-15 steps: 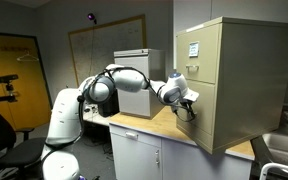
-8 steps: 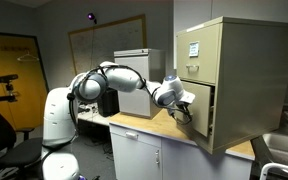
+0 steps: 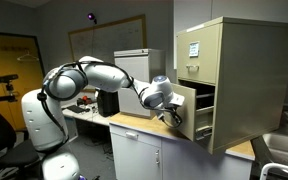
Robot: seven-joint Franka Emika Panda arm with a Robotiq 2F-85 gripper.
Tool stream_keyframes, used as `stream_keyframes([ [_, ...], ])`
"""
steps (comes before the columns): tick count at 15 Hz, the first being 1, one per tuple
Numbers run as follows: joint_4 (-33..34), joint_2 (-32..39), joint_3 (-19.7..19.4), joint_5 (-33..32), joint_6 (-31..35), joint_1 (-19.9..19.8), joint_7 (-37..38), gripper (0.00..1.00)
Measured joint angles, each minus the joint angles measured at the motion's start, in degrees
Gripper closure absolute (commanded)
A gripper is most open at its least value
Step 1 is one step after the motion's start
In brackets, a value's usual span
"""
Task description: Open the bottom drawer of the right cabinet
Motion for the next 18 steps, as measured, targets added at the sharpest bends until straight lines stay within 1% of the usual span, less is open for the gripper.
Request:
stream_keyframes([
  [3, -4.06, -4.58, -0.06, -0.09, -2.92, 0.09, -1.85, 0.83],
  [6, -5.97, -7.48, -0.22, -0.36, -6.66, 0.1, -3.16, 0.83],
  [9, -7.51, -8.98, -0.28, -0.5, -6.52, 0.21, -3.16, 0.83],
  [16, -7.69, -9.15, -0.31, -0.5, -6.46, 0.27, -3.16, 0.83],
  [17, -7.7, -9.16, -0.32, -0.5, -6.46, 0.28, -3.16, 0.33],
  [18, -7.7, -9.17, -0.33, -0.5, -6.46, 0.29, -3.16, 0.32],
])
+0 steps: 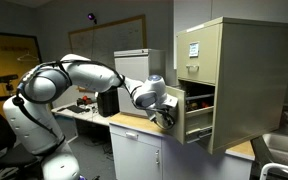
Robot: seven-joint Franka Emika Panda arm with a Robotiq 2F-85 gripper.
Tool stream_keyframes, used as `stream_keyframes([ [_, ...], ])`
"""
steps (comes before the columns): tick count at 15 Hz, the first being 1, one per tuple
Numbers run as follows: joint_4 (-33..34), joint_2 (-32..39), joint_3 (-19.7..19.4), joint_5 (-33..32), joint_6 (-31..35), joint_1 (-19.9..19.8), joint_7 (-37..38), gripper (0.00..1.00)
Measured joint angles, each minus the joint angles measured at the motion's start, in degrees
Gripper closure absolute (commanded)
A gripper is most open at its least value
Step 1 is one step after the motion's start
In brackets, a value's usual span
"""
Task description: Open the bottom drawer of the right cabinet
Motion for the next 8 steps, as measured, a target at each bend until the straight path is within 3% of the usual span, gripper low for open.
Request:
stream_keyframes([
  [4, -0.89, -1.52, -0.2, -0.51, 0.51, 0.01, -1.28, 0.11],
  [5, -1.65, -2.48, -0.22, -0.49, 1.45, 0.1, -2.37, 0.01],
  [8, -5.46, -7.15, -0.16, 0.08, 4.85, 2.12, -5.03, 0.0],
])
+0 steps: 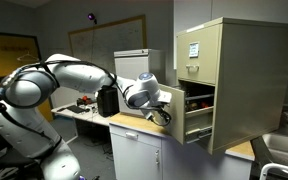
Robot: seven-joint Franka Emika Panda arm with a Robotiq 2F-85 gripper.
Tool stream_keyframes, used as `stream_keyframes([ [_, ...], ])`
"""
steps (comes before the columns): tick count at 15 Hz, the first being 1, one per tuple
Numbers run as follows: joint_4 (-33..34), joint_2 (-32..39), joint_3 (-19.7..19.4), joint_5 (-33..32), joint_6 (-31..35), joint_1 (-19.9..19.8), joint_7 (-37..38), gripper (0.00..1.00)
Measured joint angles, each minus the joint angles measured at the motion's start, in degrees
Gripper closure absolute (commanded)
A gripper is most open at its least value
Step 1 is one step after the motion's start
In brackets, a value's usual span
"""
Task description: Open the bottom drawer of the right cabinet
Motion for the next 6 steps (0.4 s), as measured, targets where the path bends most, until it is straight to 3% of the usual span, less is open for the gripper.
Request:
stream_keyframes([
  [6, -5.0, -10.52, 1.37, 1.01, 1.47, 5.47, -0.52, 0.0],
])
